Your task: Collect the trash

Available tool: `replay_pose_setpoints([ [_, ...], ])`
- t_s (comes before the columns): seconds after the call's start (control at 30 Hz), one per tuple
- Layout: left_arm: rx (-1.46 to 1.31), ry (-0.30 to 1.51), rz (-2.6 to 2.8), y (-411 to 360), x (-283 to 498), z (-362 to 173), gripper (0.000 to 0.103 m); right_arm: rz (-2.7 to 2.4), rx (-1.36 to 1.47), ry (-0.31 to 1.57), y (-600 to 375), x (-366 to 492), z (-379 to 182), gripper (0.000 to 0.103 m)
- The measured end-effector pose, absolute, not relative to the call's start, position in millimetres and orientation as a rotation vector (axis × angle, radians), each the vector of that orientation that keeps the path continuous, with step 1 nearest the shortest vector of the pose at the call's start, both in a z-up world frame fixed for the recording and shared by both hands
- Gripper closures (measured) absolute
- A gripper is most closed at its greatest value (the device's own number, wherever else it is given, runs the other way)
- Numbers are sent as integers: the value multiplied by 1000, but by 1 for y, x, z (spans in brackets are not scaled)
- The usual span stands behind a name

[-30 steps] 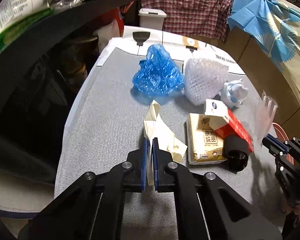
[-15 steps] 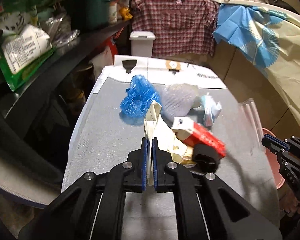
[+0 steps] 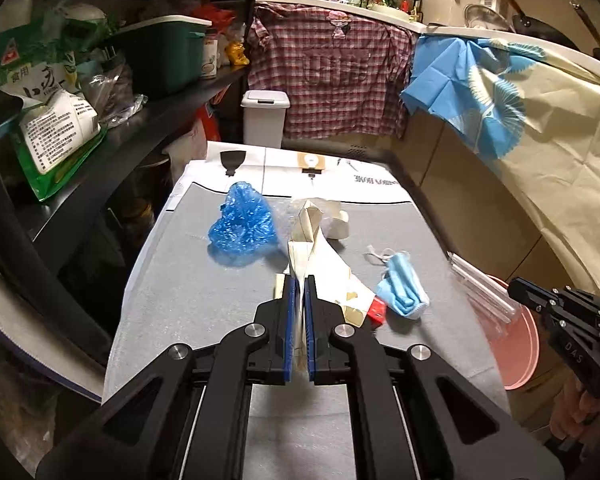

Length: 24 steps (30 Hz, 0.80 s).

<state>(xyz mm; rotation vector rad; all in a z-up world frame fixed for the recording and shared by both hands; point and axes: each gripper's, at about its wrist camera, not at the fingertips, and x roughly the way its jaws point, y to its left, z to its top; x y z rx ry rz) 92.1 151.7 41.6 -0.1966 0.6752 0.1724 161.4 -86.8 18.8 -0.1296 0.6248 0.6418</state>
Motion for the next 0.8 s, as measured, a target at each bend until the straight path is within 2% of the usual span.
replay_pose_setpoints([
  [0.57,-161,649,153,141,83,49,98,773,22,426,-105,126,85,103],
  [0.8,-150,682,142,140,91,40,98,712,-75,579,-85,150,46,101],
])
